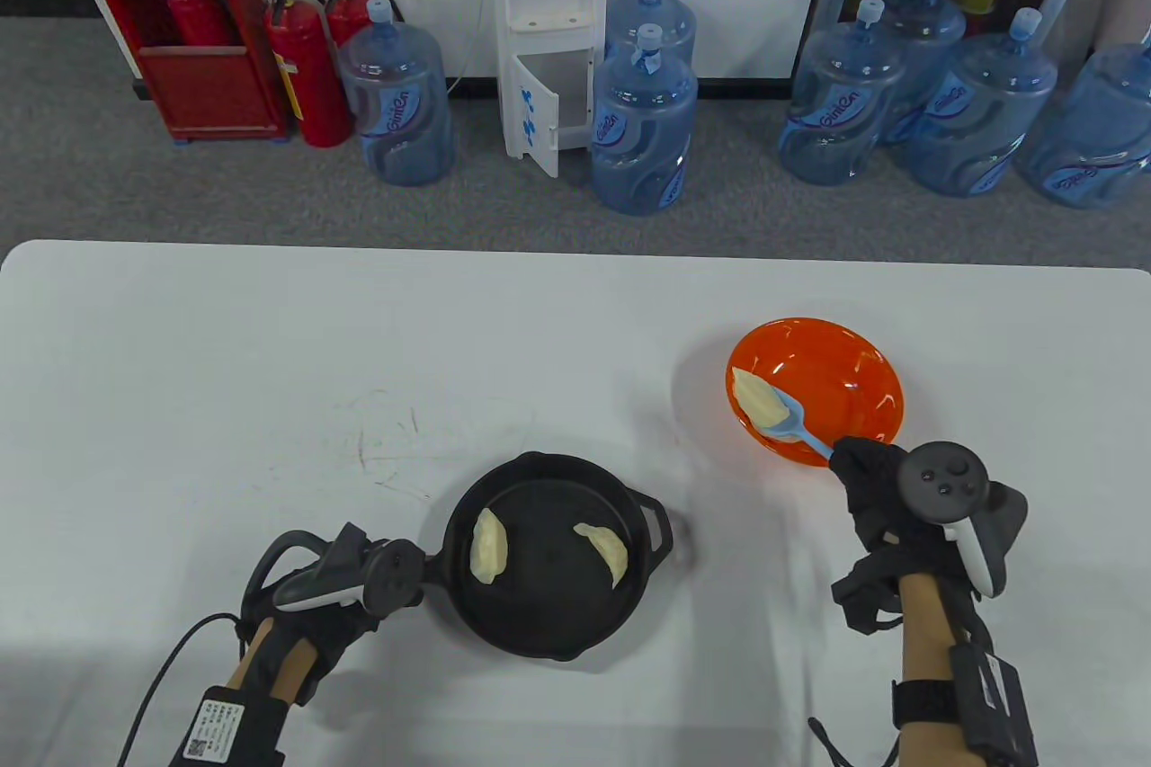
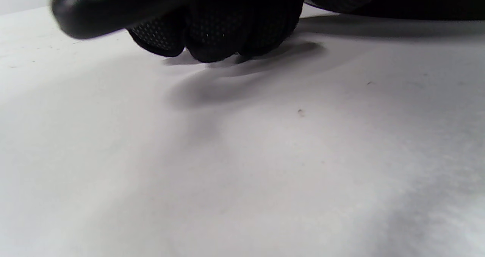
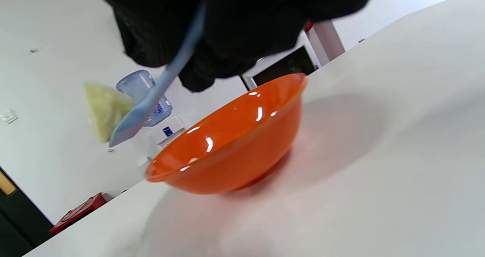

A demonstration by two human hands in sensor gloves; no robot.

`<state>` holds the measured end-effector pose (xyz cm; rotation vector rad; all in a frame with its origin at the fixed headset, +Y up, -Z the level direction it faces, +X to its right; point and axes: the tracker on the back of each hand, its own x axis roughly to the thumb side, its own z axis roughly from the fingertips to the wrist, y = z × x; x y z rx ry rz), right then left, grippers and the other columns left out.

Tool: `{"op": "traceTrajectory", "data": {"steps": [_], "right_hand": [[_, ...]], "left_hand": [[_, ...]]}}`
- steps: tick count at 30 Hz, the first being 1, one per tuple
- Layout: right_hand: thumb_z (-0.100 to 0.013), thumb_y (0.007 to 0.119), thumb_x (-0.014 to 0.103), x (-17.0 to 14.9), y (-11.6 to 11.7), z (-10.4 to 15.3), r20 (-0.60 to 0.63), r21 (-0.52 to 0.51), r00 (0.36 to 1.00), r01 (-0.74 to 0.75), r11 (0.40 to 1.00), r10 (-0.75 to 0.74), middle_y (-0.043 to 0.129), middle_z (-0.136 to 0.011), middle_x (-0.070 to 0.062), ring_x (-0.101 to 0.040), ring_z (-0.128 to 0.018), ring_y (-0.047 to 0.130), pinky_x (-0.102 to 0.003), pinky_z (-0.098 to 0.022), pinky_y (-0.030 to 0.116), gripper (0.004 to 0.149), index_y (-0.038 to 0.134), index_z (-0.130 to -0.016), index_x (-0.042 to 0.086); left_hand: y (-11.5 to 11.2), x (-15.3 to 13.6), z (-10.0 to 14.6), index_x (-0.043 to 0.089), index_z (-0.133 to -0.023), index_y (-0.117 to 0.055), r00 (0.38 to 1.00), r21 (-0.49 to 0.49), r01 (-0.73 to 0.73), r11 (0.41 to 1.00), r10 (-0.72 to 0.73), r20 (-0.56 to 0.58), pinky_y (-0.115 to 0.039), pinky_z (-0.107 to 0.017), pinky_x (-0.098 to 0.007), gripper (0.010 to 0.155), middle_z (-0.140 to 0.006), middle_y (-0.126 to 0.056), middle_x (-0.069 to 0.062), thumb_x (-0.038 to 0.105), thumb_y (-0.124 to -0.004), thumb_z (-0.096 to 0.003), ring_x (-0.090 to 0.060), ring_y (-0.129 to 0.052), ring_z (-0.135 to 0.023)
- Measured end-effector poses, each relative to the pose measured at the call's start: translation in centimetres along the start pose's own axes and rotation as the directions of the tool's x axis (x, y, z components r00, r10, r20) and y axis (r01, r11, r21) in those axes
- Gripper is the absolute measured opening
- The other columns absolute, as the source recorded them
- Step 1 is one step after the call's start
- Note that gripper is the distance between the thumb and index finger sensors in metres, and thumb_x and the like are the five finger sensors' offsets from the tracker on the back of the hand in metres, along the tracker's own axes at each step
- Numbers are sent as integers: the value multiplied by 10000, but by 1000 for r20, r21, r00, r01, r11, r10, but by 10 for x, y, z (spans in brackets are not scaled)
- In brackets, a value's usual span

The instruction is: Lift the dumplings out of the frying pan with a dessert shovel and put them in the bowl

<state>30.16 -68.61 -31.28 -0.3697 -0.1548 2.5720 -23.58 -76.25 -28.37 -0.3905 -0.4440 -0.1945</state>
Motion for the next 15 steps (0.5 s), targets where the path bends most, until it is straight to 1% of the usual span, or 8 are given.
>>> {"op": "traceTrajectory", "data": {"steps": [5,9,15], "right_hand": [[-614,757,409,-15,-4,-3,-53,-20,999,-9,1000,8,911,-806,-78,-151,-350,917,-369,-311,798,413,859,-972,229],[-615,756,408,-25,-4,-6,-92,-19,993,-72,997,69,910,-808,-78,-152,-356,916,-370,-315,798,413,859,-972,229],[-616,755,404,-33,-2,-8,-128,-25,986,-114,993,110,909,-809,-83,-155,-358,916,-372,-315,797,411,858,-973,229]], "left_hand": [[0,0,0,270,-1084,-579,1000,1,-3,1000,3,0,-757,-743,-500,542,-857,-826,95,489,-592,-588,-122,-939,-682],[0,0,0,272,-1083,-579,1000,0,-5,1000,5,0,-757,-744,-499,540,-856,-826,94,490,-592,-588,-122,-939,-681],[0,0,0,270,-1083,-581,1000,0,-10,1000,10,2,-758,-743,-499,542,-855,-827,97,489,-592,-588,-121,-940,-679]]}}
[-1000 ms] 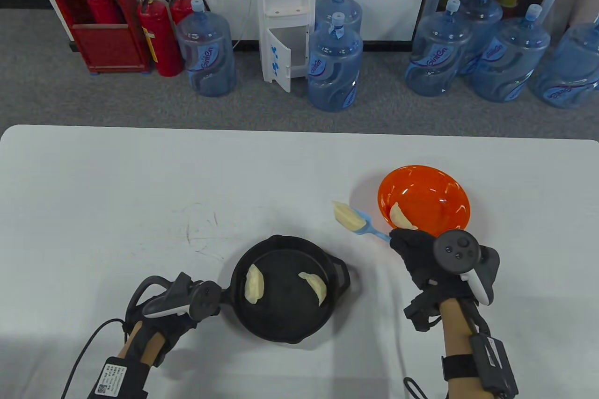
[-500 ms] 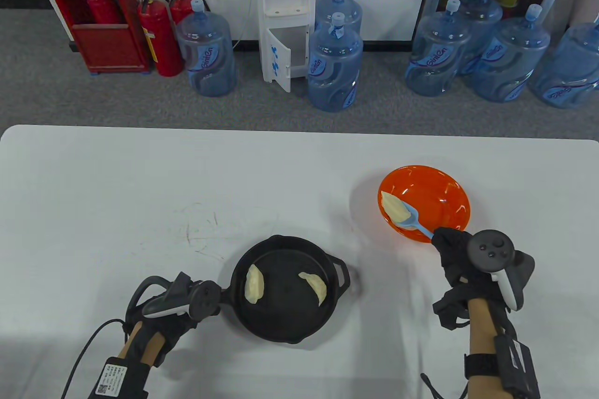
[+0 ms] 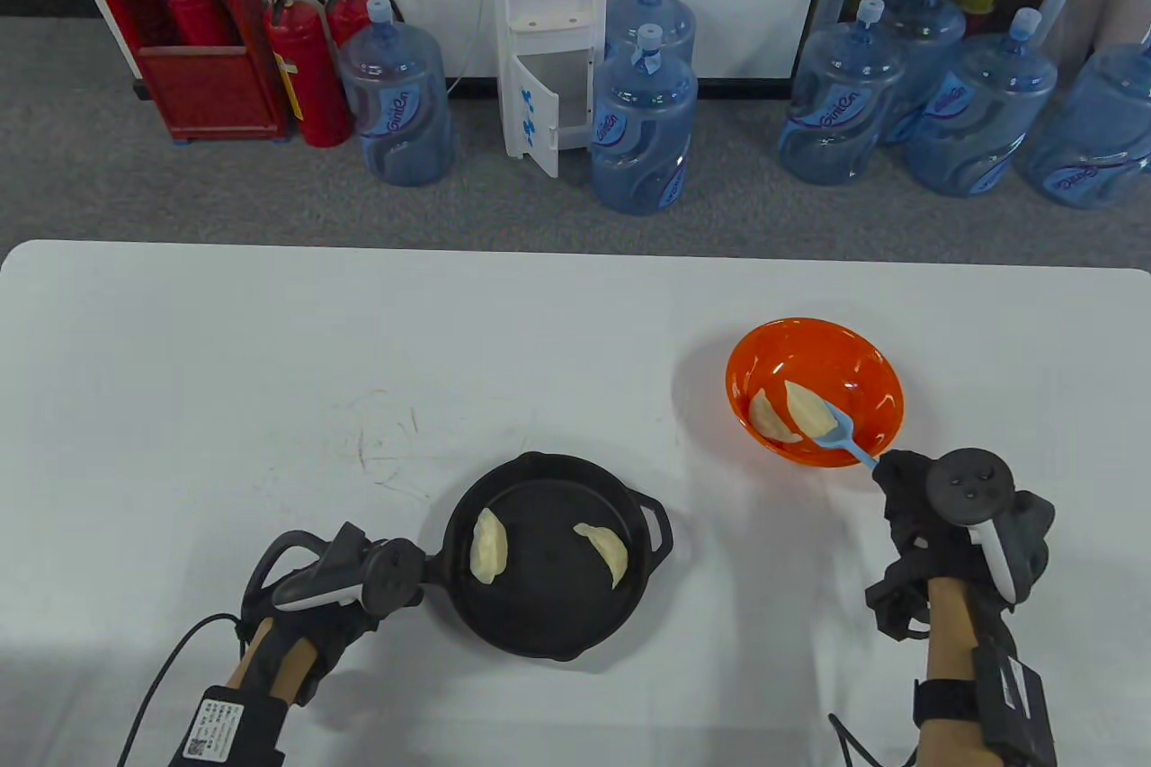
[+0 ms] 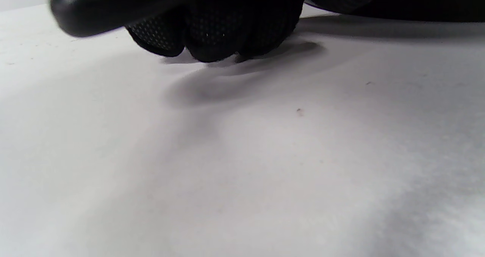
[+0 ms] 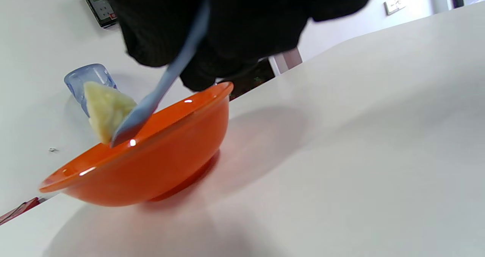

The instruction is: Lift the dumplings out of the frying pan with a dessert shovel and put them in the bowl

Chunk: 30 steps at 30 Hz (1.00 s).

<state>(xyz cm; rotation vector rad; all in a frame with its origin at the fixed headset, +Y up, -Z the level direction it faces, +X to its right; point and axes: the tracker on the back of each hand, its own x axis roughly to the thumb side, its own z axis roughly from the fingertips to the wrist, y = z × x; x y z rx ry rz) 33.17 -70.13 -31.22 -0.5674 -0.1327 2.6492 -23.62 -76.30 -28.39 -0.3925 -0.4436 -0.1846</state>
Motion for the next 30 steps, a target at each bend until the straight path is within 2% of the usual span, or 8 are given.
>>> {"op": "traceTrajectory", "data": {"steps": [9,16,30], "right_hand": [[-614,753,406,5,3,-5,2,-15,993,-116,993,116,907,-813,-79,-158,-364,915,-374,-321,795,409,857,-973,239],[-611,755,409,21,5,-7,38,-44,960,-276,960,278,906,-816,-73,-161,-373,916,-378,-330,794,408,857,-972,247],[-601,768,429,55,11,1,114,-159,813,-553,818,572,900,-831,-52,-167,-406,922,-384,-361,795,405,852,-968,279]], "left_hand": [[0,0,0,269,-1083,-580,1000,1,-3,1000,3,1,-757,-743,-501,541,-853,-828,95,487,-592,-588,-123,-941,-676],[0,-1,0,269,-1083,-580,1000,1,-7,1000,7,3,-757,-743,-501,541,-853,-827,94,487,-592,-588,-123,-940,-676],[0,-1,0,269,-1084,-579,1000,0,-6,1000,6,4,-755,-745,-500,542,-854,-827,95,488,-591,-588,-124,-939,-678]]}}
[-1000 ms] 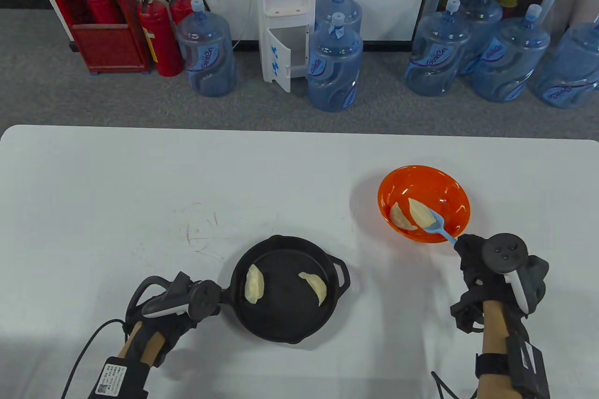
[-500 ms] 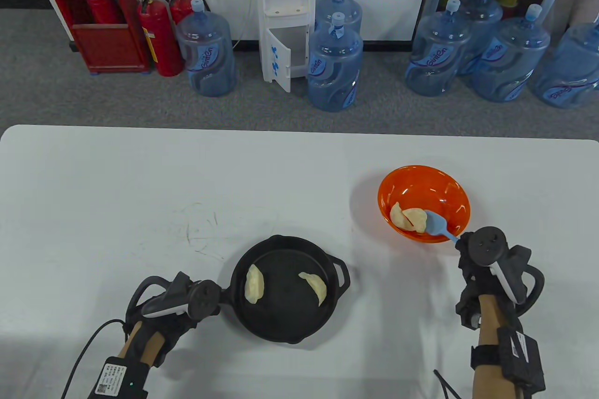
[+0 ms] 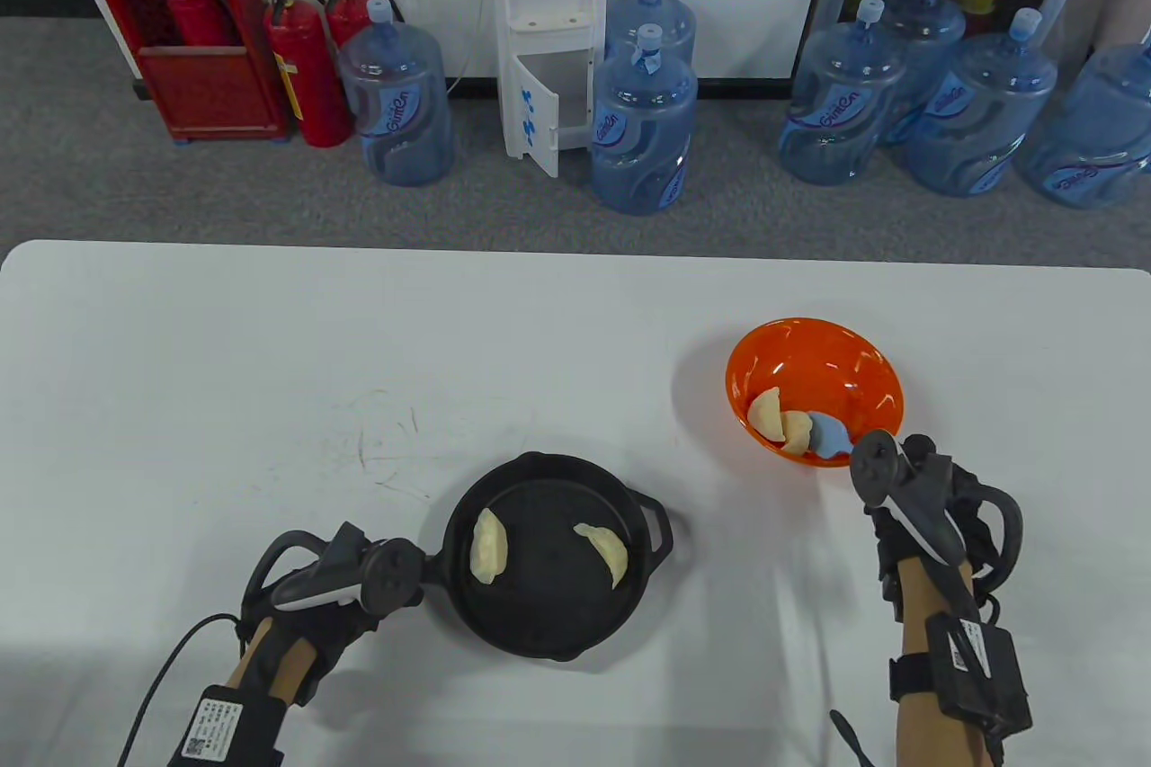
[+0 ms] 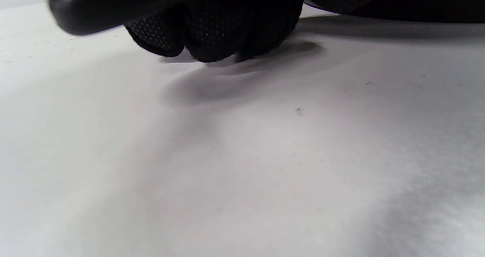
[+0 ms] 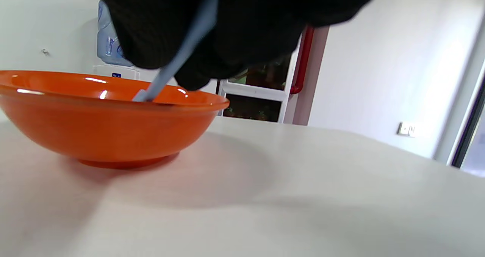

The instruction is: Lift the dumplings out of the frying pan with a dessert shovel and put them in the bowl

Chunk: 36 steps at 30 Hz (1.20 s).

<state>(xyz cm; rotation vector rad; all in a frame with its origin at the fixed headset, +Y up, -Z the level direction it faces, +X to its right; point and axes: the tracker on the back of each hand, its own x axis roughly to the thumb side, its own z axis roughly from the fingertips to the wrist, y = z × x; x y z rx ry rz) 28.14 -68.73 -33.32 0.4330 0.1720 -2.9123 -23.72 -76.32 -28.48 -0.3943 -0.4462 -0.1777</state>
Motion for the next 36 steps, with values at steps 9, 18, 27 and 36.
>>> {"op": "traceTrajectory", "data": {"steps": [9,18,27,36], "right_hand": [[-604,759,430,-2,-14,6,-50,-39,994,-101,994,99,890,-846,-47,-171,-427,925,-391,-378,797,417,831,-985,276],[-607,748,428,-25,-29,21,-80,-55,994,-78,995,73,887,-853,-47,-167,-442,932,-390,-387,807,426,819,-997,273],[-606,747,452,-28,-47,40,-31,-152,999,29,988,-34,892,-845,-46,-151,-452,939,-379,-389,821,438,816,-1000,274],[-602,757,448,18,-49,69,158,-176,956,275,945,-249,897,-836,-46,-152,-454,940,-381,-392,824,419,843,-975,277]], "left_hand": [[0,0,0,270,-1084,-579,1000,-2,5,1000,-5,-3,-754,-744,-503,541,-856,-827,93,488,-590,-589,-124,-940,-680],[0,1,0,268,-1087,-574,1000,-7,14,1000,-14,-5,-752,-746,-505,543,-861,-826,93,487,-589,-591,-128,-940,-686],[0,2,0,272,-1090,-571,1000,-13,18,1000,-18,-8,-750,-750,-507,544,-869,-825,92,489,-588,-591,-129,-942,-694],[1,2,0,274,-1090,-570,1000,-16,20,1000,-21,-10,-749,-751,-508,544,-870,-825,91,489,-588,-591,-130,-943,-697]]}}
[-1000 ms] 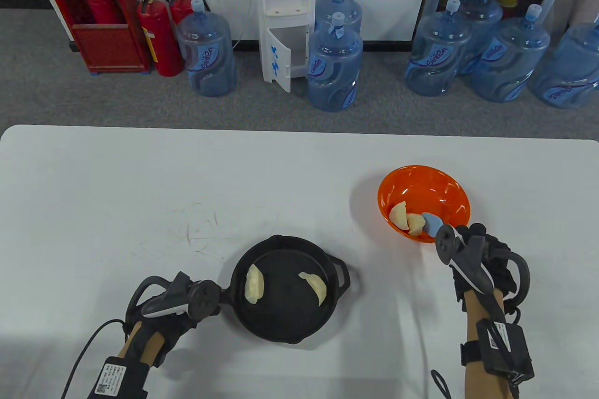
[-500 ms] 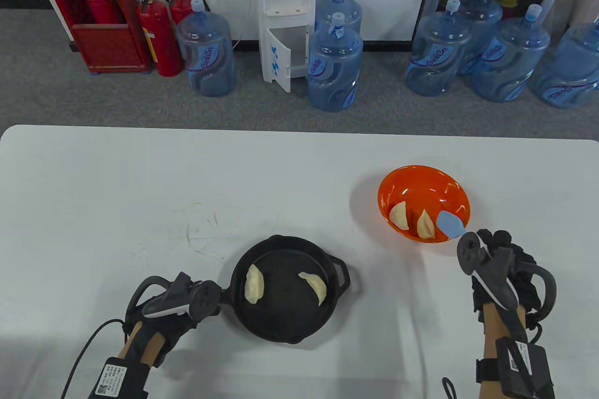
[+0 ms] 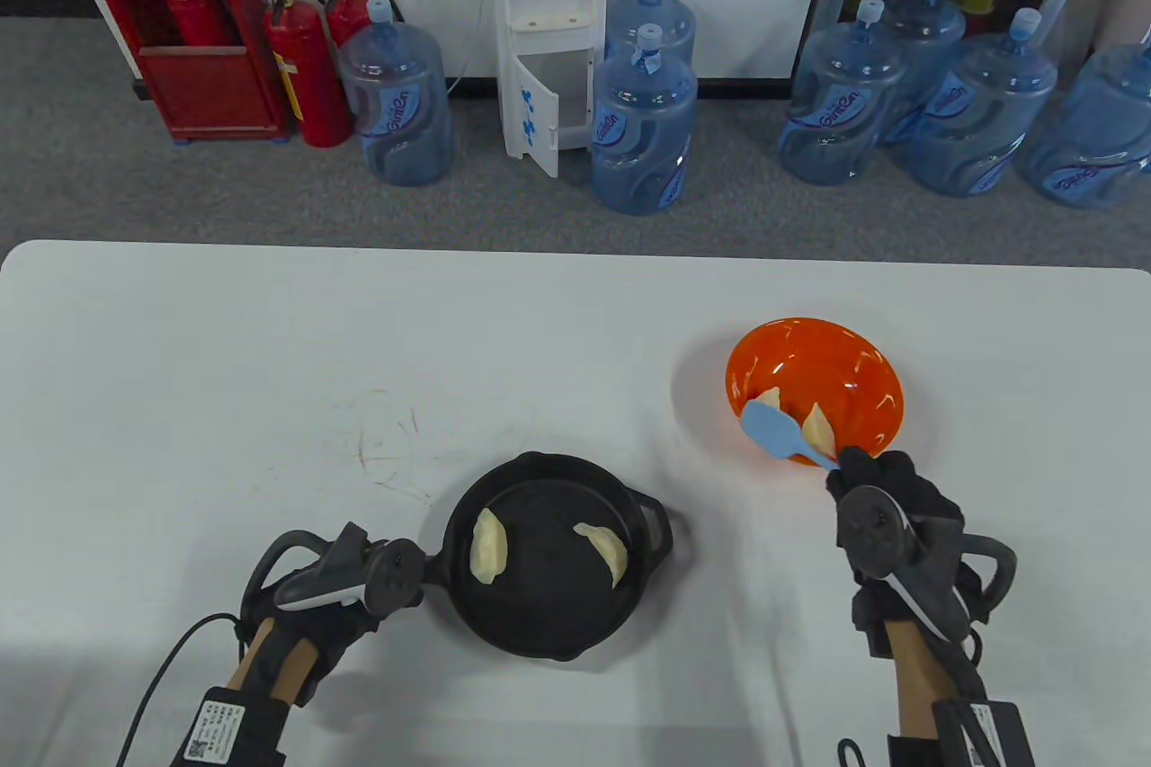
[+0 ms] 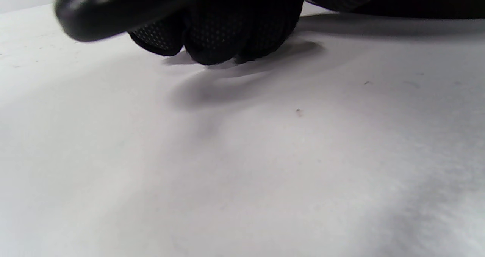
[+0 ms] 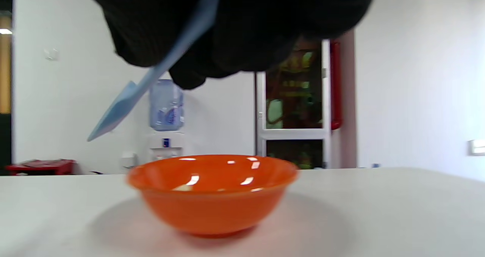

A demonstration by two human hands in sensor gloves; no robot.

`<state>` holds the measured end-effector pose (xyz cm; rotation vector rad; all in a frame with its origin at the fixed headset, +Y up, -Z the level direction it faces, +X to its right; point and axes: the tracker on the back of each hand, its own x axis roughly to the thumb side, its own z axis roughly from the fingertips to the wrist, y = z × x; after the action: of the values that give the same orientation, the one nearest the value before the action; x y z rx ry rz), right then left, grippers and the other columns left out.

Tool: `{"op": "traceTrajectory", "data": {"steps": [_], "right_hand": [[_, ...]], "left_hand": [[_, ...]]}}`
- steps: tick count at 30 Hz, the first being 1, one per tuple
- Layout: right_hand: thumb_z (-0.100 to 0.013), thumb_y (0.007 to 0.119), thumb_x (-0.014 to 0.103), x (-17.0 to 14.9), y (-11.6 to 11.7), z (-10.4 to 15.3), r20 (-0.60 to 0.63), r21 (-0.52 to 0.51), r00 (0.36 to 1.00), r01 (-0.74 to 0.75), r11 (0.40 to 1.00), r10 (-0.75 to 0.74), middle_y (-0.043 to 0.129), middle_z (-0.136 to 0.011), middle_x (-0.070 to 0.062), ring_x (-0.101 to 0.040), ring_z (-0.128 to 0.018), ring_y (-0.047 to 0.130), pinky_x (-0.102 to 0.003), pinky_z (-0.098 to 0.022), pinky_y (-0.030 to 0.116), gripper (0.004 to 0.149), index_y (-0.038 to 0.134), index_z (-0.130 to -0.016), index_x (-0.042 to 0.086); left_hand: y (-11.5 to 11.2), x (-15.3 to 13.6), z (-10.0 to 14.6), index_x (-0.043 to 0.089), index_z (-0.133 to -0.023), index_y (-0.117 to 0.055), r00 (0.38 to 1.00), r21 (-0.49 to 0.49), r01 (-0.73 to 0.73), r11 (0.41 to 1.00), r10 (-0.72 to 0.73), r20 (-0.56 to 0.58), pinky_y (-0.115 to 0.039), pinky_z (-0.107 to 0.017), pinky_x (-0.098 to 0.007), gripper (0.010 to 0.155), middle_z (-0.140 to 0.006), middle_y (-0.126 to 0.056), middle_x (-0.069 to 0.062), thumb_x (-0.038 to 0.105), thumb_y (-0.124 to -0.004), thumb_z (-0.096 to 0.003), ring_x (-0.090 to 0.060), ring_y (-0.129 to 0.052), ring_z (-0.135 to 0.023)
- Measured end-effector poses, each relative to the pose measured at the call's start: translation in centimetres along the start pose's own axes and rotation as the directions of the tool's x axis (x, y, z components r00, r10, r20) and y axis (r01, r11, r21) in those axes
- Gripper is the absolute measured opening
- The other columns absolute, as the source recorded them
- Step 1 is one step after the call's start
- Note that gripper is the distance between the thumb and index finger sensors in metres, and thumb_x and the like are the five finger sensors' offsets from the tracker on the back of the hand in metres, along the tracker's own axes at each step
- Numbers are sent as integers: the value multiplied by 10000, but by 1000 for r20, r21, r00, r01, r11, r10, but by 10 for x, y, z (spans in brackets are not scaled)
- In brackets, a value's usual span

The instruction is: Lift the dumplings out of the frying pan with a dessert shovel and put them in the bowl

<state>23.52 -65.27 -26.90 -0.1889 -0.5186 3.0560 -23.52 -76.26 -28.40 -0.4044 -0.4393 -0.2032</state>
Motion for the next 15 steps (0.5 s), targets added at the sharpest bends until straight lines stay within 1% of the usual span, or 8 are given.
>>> {"op": "traceTrajectory", "data": {"steps": [4,6,9,15], "right_hand": [[-600,767,443,31,14,14,89,1,992,88,996,-88,900,-836,-46,-158,-469,944,-388,-403,826,408,856,-962,278],[-598,773,441,43,21,19,129,10,986,104,994,-105,902,-837,-45,-161,-475,945,-391,-409,826,406,861,-959,276],[-595,781,439,61,30,26,202,22,978,52,998,-56,903,-838,-45,-165,-486,945,-397,-416,825,402,868,-952,278],[-589,787,438,85,43,39,333,-17,940,-74,997,76,901,-844,-39,-170,-501,946,-402,-430,825,398,871,-947,283]], "left_hand": [[0,0,0,272,-1090,-570,1000,-1,-1,1000,1,1,-749,-751,-508,545,-871,-824,91,489,-588,-590,-131,-942,-698],[0,0,0,271,-1090,-570,1000,-1,-2,1000,2,1,-749,-751,-508,545,-870,-825,91,488,-588,-591,-130,-942,-698],[0,0,0,270,-1091,-569,1000,0,-2,1000,2,2,-749,-751,-508,545,-870,-824,91,488,-588,-591,-131,-942,-697],[0,0,0,271,-1090,-570,1000,0,0,1000,0,1,-749,-750,-509,545,-870,-825,91,488,-588,-591,-131,-943,-697]]}}
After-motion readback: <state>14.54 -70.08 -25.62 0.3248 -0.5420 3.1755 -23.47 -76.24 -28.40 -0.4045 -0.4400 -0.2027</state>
